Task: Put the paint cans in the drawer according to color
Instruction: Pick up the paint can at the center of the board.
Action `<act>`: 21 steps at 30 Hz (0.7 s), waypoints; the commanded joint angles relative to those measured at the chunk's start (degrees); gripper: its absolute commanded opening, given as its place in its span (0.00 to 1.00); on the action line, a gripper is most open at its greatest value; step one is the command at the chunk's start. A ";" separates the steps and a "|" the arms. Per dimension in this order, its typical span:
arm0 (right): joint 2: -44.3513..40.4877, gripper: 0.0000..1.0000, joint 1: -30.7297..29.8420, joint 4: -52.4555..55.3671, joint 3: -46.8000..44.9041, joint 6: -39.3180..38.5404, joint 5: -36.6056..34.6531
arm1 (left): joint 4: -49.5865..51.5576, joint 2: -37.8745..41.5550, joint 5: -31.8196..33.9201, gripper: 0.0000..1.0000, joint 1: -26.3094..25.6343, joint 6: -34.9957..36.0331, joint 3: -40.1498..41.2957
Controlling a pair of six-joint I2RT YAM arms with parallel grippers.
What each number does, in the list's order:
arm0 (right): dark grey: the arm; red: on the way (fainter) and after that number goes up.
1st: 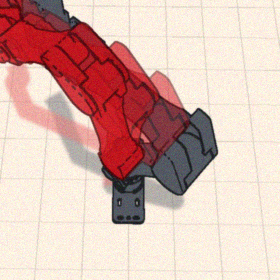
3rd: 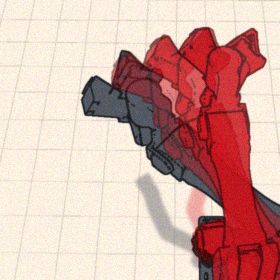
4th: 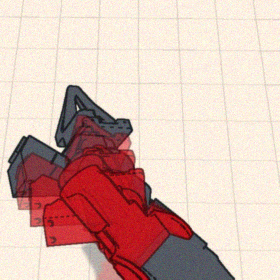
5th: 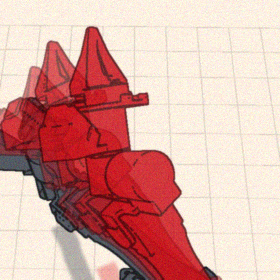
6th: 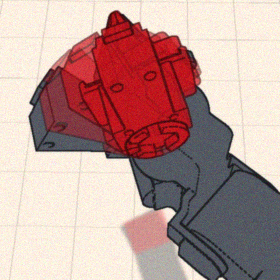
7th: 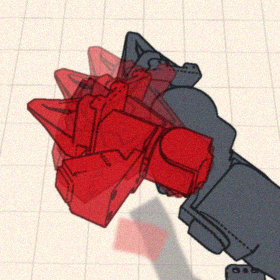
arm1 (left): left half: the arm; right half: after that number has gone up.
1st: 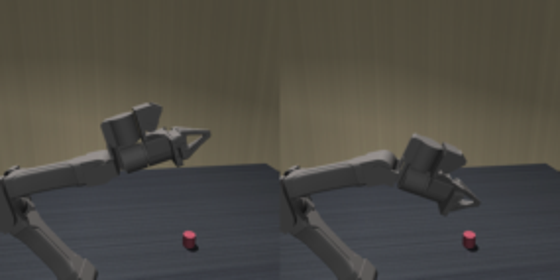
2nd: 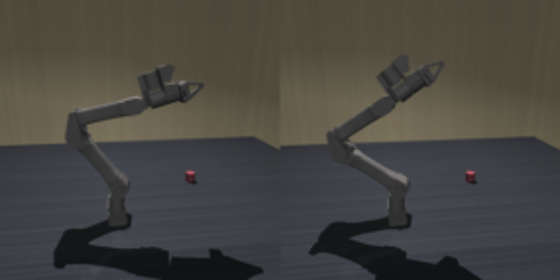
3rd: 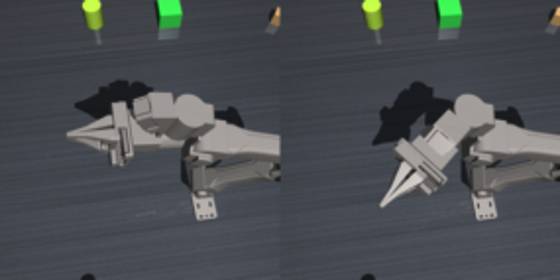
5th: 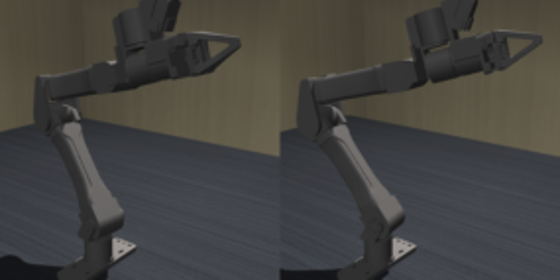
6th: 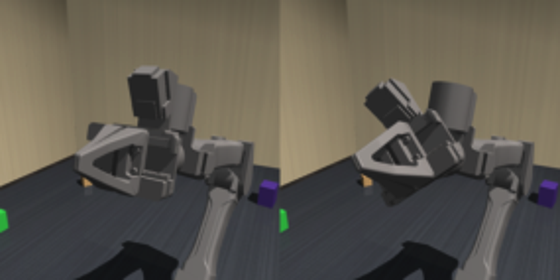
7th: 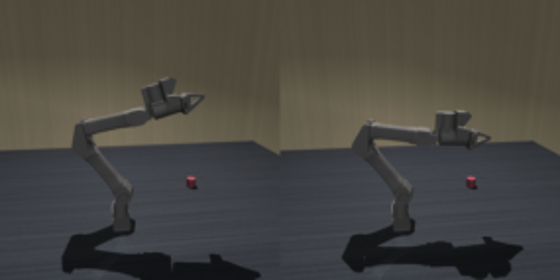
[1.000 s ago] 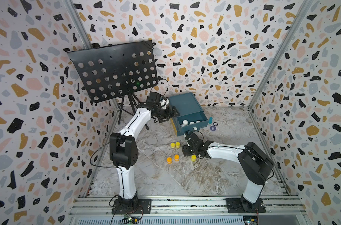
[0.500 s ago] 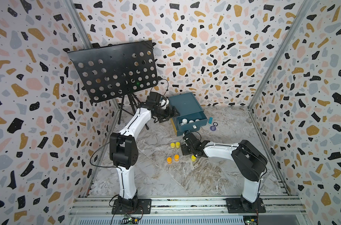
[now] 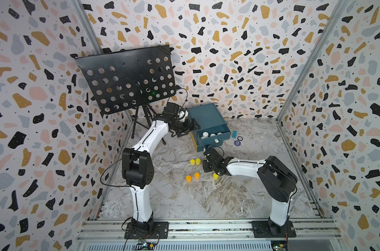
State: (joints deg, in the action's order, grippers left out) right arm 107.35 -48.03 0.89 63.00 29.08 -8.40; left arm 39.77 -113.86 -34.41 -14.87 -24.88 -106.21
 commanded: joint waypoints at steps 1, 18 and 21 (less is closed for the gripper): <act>-6.69 0.34 -1.27 1.22 -1.29 -0.75 -1.33 | 1.98 -0.92 0.88 1.00 0.38 0.66 0.66; -31.36 0.29 -4.07 22.98 3.83 -4.71 -11.08 | 1.97 -1.01 0.95 1.00 0.37 0.63 0.81; -31.34 0.29 -3.76 26.54 9.59 -6.16 -11.61 | 1.93 -1.01 0.96 1.00 0.37 0.63 0.79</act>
State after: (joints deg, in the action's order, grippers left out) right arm 77.49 -52.07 21.32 67.31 24.84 -17.72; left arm 39.77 -113.86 -34.46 -14.83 -24.86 -106.21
